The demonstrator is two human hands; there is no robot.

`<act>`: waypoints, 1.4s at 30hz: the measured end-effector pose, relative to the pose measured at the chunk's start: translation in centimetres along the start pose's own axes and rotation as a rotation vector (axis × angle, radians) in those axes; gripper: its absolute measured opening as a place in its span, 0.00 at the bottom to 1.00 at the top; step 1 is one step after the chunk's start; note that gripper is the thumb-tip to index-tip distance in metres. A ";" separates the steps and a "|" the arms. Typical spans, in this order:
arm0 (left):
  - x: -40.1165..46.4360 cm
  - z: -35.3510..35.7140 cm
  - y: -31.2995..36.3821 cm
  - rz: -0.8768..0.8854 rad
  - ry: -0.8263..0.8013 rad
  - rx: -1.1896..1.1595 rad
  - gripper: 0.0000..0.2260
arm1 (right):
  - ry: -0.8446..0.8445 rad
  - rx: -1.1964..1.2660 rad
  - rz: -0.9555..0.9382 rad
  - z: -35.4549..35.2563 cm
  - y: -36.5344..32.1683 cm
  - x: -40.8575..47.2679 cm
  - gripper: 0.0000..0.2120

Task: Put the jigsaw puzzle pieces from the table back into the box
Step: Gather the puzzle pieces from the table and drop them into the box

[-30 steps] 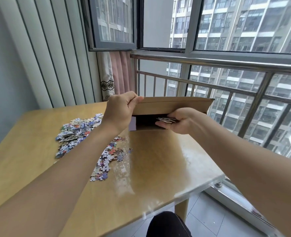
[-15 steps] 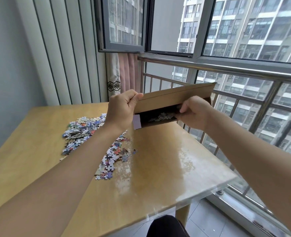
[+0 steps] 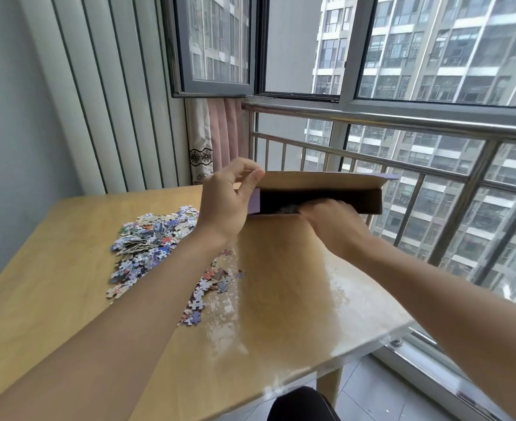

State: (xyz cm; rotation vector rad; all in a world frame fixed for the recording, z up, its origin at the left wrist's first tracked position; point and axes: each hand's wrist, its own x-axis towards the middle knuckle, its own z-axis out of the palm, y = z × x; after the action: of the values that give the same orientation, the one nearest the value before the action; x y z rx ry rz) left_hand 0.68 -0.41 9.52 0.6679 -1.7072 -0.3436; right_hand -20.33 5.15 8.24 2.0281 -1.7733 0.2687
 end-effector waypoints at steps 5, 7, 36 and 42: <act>-0.4 0.2 -0.6 -0.091 0.007 0.068 0.22 | 0.103 0.126 0.075 -0.4 0.2 0.6 0.09; -1.0 0.4 -1.3 -0.109 -0.037 0.074 0.21 | 0.082 0.174 0.072 -0.3 0.5 0.6 0.08; -10.6 5.4 -6.5 -0.372 -0.404 0.298 0.19 | -0.533 0.356 0.051 4.7 -2.4 -4.3 0.13; -9.5 2.2 -6.0 -0.387 -0.599 0.120 0.10 | -0.524 0.747 0.030 -0.2 -6.2 -3.4 0.05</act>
State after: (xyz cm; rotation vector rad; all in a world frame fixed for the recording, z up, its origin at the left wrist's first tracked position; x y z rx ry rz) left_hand 1.24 0.29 -1.86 1.0622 -2.1701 -0.7770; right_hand -14.79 8.83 5.81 2.7852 -2.2461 0.5041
